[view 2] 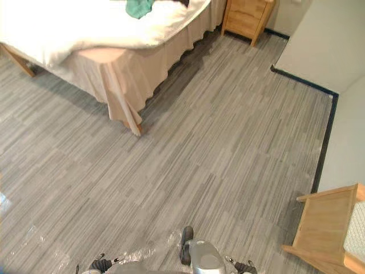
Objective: Tidy the bed and pick cloth on bed and put in laundry
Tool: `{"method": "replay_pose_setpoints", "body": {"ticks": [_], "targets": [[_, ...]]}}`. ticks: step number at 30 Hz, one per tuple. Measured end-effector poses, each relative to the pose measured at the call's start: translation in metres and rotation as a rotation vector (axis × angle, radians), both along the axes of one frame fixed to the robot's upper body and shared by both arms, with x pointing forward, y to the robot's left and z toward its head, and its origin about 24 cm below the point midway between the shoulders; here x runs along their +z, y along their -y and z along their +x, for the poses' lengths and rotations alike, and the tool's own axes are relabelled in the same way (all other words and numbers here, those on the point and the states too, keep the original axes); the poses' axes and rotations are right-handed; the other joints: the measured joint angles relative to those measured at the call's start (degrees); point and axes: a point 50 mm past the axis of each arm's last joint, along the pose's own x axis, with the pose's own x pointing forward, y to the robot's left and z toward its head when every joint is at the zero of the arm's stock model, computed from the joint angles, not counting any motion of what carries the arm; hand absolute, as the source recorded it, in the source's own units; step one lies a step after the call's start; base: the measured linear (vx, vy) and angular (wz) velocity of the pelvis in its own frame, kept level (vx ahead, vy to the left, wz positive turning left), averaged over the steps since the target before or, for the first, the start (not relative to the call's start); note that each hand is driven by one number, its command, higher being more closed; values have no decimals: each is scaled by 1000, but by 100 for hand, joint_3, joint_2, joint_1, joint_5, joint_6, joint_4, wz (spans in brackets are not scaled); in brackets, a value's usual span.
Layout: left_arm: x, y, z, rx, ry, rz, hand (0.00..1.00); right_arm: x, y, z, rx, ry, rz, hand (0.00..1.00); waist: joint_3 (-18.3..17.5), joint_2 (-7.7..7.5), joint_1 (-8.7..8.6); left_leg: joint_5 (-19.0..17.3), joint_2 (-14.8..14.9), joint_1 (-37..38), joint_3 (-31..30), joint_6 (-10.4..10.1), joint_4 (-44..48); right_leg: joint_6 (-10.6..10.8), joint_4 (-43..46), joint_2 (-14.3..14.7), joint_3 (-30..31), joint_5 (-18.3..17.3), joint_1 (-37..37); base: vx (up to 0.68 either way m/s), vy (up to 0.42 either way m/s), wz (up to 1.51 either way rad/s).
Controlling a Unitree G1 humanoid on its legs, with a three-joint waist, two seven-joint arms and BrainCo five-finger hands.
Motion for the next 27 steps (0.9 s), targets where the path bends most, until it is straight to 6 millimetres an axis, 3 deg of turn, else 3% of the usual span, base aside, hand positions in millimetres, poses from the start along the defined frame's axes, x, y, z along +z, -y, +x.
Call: {"method": "replay_pose_setpoints", "body": {"ticks": [2, 4, 7, 8, 9, 10, 11, 12, 13, 14, 15, 16, 17, 19, 20, 21, 22, 23, 24, 25, 26, 27], "targets": [[3, -1, 8, 29, 40, -6, 0, 3, 1, 9, 31, 23, -14, 0, 14, 28, 105, -133, 163, -721, 24, 114, 1317, -125, -100, 33, 387, -161, 332, -122, -56, -86], [6, -5, 13, 66, 76, -11, 0, 3, 0, 14, 53, 13, -15, 0, 56, -56, 214, -473, 10, -1202, 81, 248, 1363, -97, -174, -82, 836, -268, 622, -200, -13, -96], [9, -8, 19, 74, 102, -4, 0, 0, -5, 19, 63, -10, 0, 0, 139, -220, 401, -928, -477, -1586, 89, 236, 331, 25, -255, -386, 1275, -330, 884, -133, 48, -104], [10, -10, 20, 60, 106, 6, 0, 0, -8, 24, 70, -7, 11, 0, 161, -340, 438, -946, -870, -1701, 30, 213, -852, 178, -295, -630, 1331, -411, 944, 42, 121, -82], [10, -10, 21, 50, 107, 9, 0, 0, -9, 26, 75, -3, 14, 0, 127, -365, 440, -822, -1042, -1710, 23, 218, -1715, 263, -344, -753, 1323, -461, 969, 9, 192, -83], [10, -9, 21, 39, 103, 8, 0, 1, -9, 28, 80, 3, 12, 0, 103, -338, 424, -436, -1223, -1724, 81, 310, -2977, 412, -469, -886, 1323, -550, 1148, 155, 259, -44], [8, -5, 20, 20, 95, 4, 0, 1, -5, 25, 76, -1, 6, 0, 39, -214, 417, -53, -1271, -1707, 329, 372, -3956, 556, -564, -914, 1293, -650, 1317, 314, 318, -26], [8, -4, 19, 12, 88, 0, 0, 0, -3, 19, 72, -13, 0, 0, 11, -165, 412, 177, -1249, -1725, 466, 559, -4168, 634, -571, -904, 1291, -740, 1382, 560, 317, -8], [7, -8, 16, 11, 73, 9, 0, -2, -6, 17, 79, -26, 8, 0, -63, -213, 462, 694, -1255, -1694, 757, 933, -4000, 683, -552, -1003, 1259, -834, 1533, 575, 294, 12], [7, -13, 16, 8, 70, 23, 0, -3, -12, 17, 81, -26, 22, 0, -137, -367, 427, 789, -1350, -1699, 994, 1093, -3929, 688, -429, -1158, 1105, -737, 1516, 556, 268, 18], [8, -14, 15, 8, 68, 25, 0, -4, -17, 16, 81, -27, 35, 0, -172, -429, 429, 799, -1424, -1693, 1029, 1231, -3903, 707, -354, -1236, 1060, -655, 1505, 488, 317, 38], [8, -18, 15, 10, 67, 33, 0, -5, -21, 14, 82, -32, 49, 0, -243, -567, 455, 700, -1616, -1639, 1075, 1385, -3827, 871, -190, -1416, 1054, -444, 1498, 369, 267, 29], [8, -19, 15, 12, 66, 34, 0, -5, -21, 14, 83, -33, 53, 0, -269, -609, 477, 626, -1701, -1588, 1086, 1453, -3801, 1000, -79, -1489, 1076, -314, 1496, 407, 325, 25], [7, -17, 10, 15, 55, 27, 0, -6, -22, 13, 93, -38, 57, 0, -282, -633, 594, 262, -1917, -1027, 1112, 1507, -3947, 1569, 1387, -1660, 1298, 205, 1078, 488, 341, 19], [6, -18, 5, 15, 40, 29, 0, -6, -22, 11, 79, -41, 61, 0, -307, -664, 566, 76, -2072, -631, 917, 1486, -4087, 1919, 2535, -1684, 1465, 769, 766, 448, 291, 37], [5, -19, 4, 13, 36, 31, 0, -6, -20, 10, 69, -41, 59, 0, -313, -677, 542, -16, -2124, -421, 834, 1469, -4137, 2088, 3214, -1683, 1575, 930, 520, 290, 208, 65], [5, -20, 3, 13, 25, 34, 0, -7, -20, 8, 65, -45, 60, 0, -297, -670, 507, -169, -2240, -49, 624, 1437, -4207, 2116, 4600, -1697, 1629, 972, 23, 123, 101, 63], [5, -21, 2, 13, 21, 34, 0, -7, -20, 8, 67, -46, 59, 0, -304, -677, 458, -231, -2287, 138, 477, 1446, -4237, 2100, 5175, -1720, 1519, 905, -176, 72, 65, 102], [5, -21, 2, 13, 19, 37, 0, -7, -20, 5, 70, -51, 57, 0, -325, -697, 347, -279, -2368, 486, 204, 1438, -4360, 2047, 5952, -1841, 1209, 584, -540, -15, 18, 113], [5, -20, 4, 12, 25, 34, 0, -7, -20, 1, 66, -54, 55, 0, -327, -677, 316, -308, -2411, 724, -81, 1468, -4494, 1849, 6204, -1858, 1038, 350, -844, -100, 18, 158], [6, -18, 11, 9, 41, 28, 0, -7, -21, 0, 53, -50, 55, 0, -333, -652, 223, -317, -2416, 935, -464, 1483, -4635, 1465, 6161, -1827, 897, -12, -1245, -168, 20, 163], [7, -13, 16, 3, 52, 16, 0, -6, -21, 1, 47, -45, 52, 0, -324, -621, 152, -320, -2392, 1016, -772, 1487, -4670, 1406, 5840, -1787, 828, -345, -1493, -34, -16, 196]]}}
